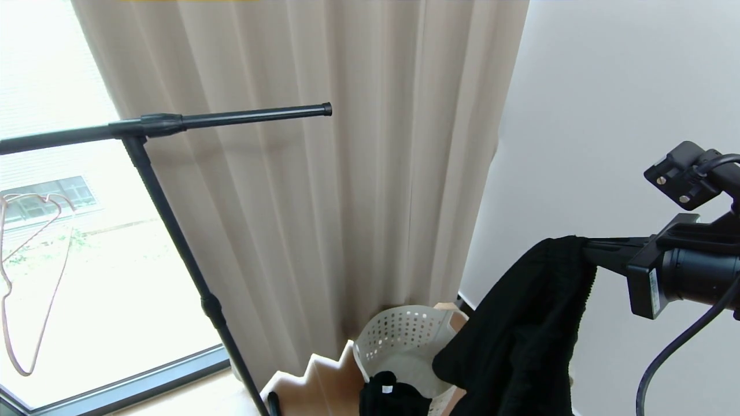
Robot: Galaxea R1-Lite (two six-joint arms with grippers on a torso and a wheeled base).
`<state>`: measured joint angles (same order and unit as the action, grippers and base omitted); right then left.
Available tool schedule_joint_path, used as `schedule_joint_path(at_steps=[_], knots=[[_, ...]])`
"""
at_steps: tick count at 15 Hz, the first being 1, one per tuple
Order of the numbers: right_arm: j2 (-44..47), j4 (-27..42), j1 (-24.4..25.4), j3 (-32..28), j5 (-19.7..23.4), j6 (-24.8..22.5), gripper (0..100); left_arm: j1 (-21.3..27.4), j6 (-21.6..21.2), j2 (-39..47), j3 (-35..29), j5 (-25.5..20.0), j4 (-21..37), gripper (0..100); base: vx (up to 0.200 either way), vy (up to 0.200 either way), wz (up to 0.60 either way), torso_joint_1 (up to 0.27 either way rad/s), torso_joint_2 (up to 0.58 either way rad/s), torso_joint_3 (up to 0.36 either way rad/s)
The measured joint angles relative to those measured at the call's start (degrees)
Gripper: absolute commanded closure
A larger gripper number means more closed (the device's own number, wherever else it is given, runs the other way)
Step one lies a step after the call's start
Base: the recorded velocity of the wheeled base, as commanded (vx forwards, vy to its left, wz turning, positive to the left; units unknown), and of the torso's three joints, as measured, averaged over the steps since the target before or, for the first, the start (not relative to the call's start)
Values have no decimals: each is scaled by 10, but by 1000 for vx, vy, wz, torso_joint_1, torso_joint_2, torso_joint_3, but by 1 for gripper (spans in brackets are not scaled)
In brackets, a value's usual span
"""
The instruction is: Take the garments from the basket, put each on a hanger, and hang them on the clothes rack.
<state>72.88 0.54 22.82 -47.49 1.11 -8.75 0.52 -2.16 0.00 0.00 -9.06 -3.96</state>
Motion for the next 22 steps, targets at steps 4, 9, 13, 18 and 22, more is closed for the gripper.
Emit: schedule_joint_path(at_steps=[4,9,13,18,22], knots=[[0,0,0,0,0,0,100,0,0,0,0,0,0,0,0,0,0,254,-579,-325],[0,0,0,0,-1,0,100,0,0,0,0,0,0,0,0,0,0,189,-411,-231],[0,0,0,-1,-1,0,100,0,0,0,0,0,0,0,0,0,0,168,-363,-203],[-5,-25,0,10,0,-2,100,0,-1,0,0,0,-1,0,0,0,0,108,-230,-124],[-4,-56,0,31,-4,-4,100,0,-4,0,0,0,-1,0,0,0,450,7,-5,1]])
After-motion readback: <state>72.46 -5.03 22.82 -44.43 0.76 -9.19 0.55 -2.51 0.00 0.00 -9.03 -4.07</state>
